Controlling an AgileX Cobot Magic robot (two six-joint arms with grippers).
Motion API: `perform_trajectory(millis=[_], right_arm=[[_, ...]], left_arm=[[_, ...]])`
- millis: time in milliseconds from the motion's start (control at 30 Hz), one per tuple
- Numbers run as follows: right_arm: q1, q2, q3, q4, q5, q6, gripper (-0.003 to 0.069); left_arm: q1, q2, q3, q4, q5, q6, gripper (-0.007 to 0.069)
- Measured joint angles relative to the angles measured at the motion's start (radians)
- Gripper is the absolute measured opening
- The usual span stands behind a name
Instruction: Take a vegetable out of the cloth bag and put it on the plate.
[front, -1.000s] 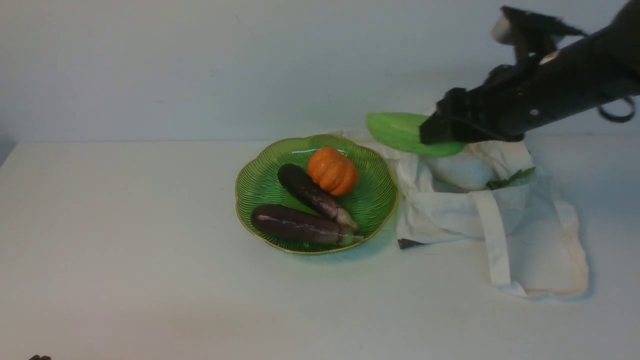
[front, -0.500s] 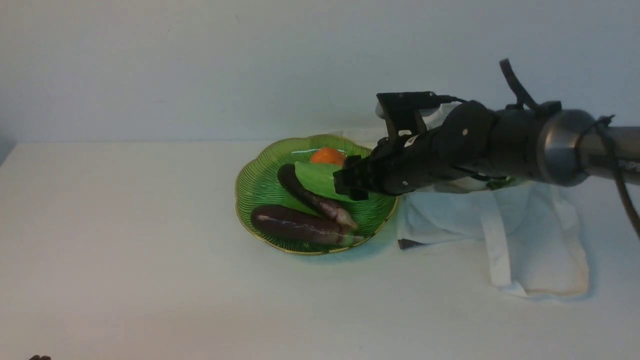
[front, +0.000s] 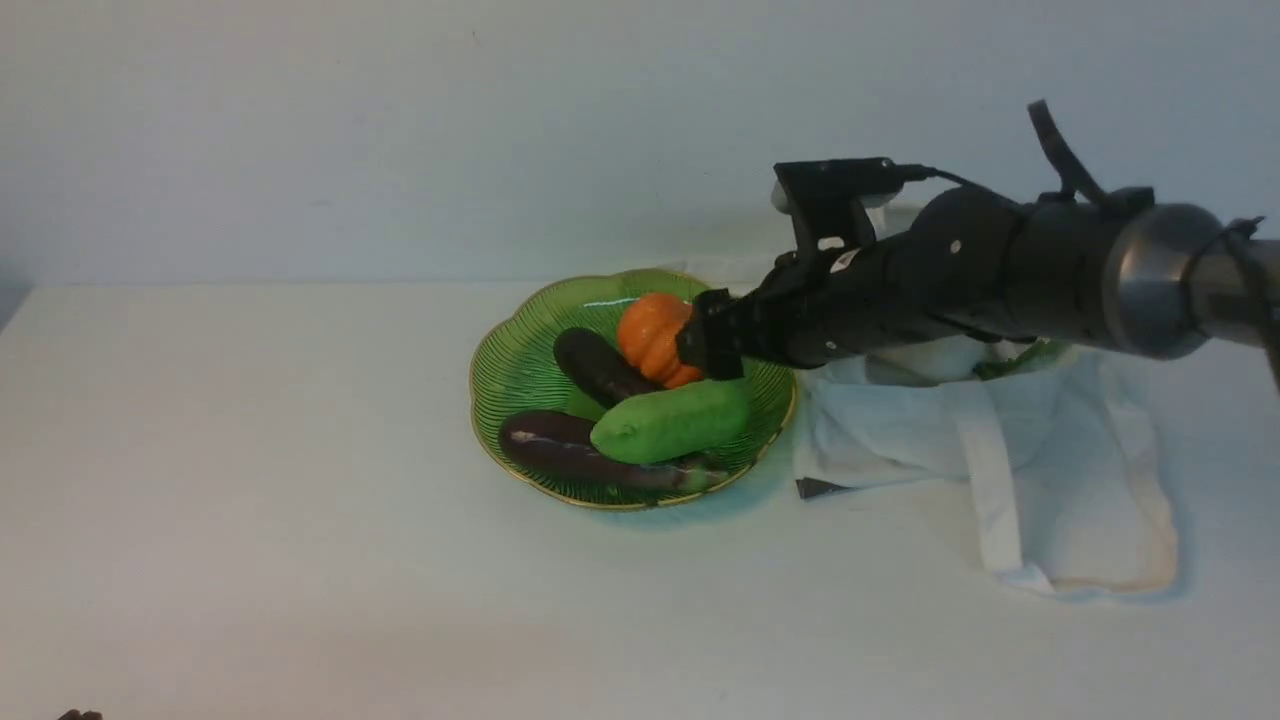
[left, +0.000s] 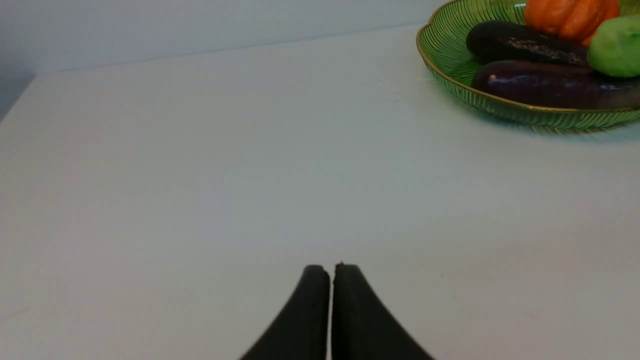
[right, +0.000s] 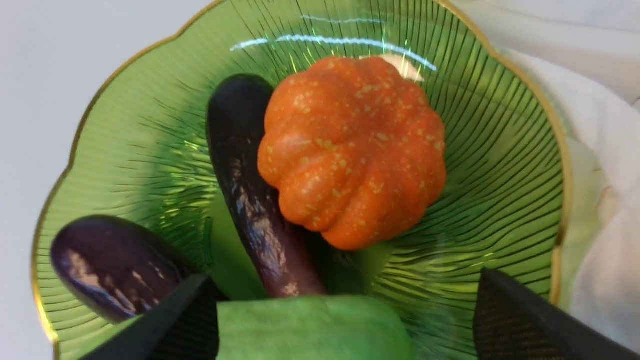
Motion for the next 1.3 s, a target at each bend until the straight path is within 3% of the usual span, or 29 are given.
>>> perform_trajectory(millis=[633,1000,1167,1200,1300], right_arm=[[-0.134,-0.365,0.0,-0.068,0.229,-0.006,0.0611],[-0.172,-0.458,-0.011,-0.145,0.465,-0.006,0.0527],[-0.23,-0.54,-0.09,-0.17,0.669,0.017,0.0385],[-0.254,-0.578,-0.121,-0.175,0.746,0.047,0.0311],[-0.271,-0.644,-0.144,-0.195,0.839,0.069,0.018]], left_arm=[[0.0,0.0,0.0,0.0,0.0,0.0,-0.0005],[0.0,0.0,0.0,0.0,0.0,0.0,-0.0005],[0.0,0.0,0.0,0.0,0.0,0.0,-0.0005],[0.0,0.0,0.0,0.0,0.0,0.0,-0.0005],[0.0,0.0,0.0,0.0,0.0,0.0,-0.0005]])
